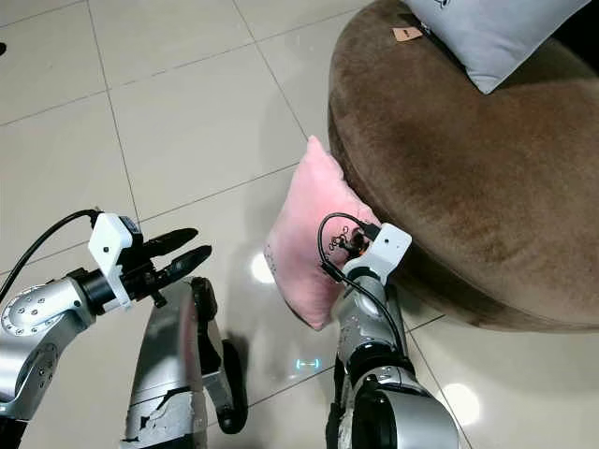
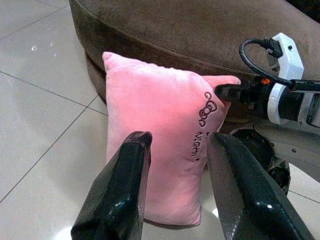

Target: Move the pillow to the sofa from floor

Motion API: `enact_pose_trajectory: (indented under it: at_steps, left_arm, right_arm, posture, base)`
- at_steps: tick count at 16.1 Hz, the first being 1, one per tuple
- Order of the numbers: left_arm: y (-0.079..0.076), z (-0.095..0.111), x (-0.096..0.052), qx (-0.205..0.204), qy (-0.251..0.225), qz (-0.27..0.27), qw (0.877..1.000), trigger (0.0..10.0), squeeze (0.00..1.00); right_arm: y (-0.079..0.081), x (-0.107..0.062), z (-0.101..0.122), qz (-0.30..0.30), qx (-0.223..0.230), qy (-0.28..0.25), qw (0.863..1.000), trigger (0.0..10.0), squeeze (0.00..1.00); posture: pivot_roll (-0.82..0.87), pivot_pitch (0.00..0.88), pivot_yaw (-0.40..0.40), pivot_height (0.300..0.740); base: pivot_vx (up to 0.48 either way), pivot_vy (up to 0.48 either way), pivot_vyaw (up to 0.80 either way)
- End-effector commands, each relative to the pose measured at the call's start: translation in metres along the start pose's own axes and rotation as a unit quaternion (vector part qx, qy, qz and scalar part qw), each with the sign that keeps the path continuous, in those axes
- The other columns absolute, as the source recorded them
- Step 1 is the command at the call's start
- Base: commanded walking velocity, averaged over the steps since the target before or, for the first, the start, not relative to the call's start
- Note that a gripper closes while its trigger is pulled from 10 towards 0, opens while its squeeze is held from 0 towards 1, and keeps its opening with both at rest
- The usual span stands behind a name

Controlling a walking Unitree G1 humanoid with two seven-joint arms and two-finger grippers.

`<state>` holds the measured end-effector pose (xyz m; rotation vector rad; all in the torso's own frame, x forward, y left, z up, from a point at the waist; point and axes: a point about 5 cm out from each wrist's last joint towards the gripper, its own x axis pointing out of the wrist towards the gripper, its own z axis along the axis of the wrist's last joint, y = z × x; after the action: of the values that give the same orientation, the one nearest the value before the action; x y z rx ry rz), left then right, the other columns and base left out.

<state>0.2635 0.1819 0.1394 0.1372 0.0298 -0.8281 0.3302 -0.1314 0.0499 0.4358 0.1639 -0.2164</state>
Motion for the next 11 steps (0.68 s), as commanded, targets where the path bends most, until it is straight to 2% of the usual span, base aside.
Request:
enact_pose_trajectory:
  at_steps: [1,7,9,11]
  left_arm:
    - [-0.005,-0.003,-0.002,-0.003,0.006,-0.003,1.0,10.0,0.0]
    - [-0.007,-0.005,0.0,-0.003,0.006,-0.002,1.0,10.0,0.0]
    - [-0.008,-0.008,0.0,-0.006,0.008,0.01,1.0,10.0,0.0]
    - [-0.01,-0.011,0.002,-0.013,0.001,0.024,1.0,10.0,0.0]
  right_arm:
    - [0.001,-0.003,-0.006,0.0,0.01,0.009,1.0,0.0,0.0]
    - [0.003,-0.001,-0.003,0.013,0.021,0.001,1.0,0.0,0.0]
    - [0.014,-0.001,0.004,0.037,0.042,-0.02,0.998,0.0,0.0]
    - [0.036,-0.006,0.015,0.091,0.068,-0.05,0.992,0.0,0.0]
  posture:
    - [0.27,0.332,0.088,0.491]
    - [0.26,0.313,0.081,0.491]
    - [0.25,0.307,0.077,0.491]
    - [0.21,0.278,0.048,0.491]
  base:
    - [0.0,0.0,0.0]
    - [0.0,0.0,0.0]
    - [0.0,0.0,0.0]
    - [0.0,0.0,0.0]
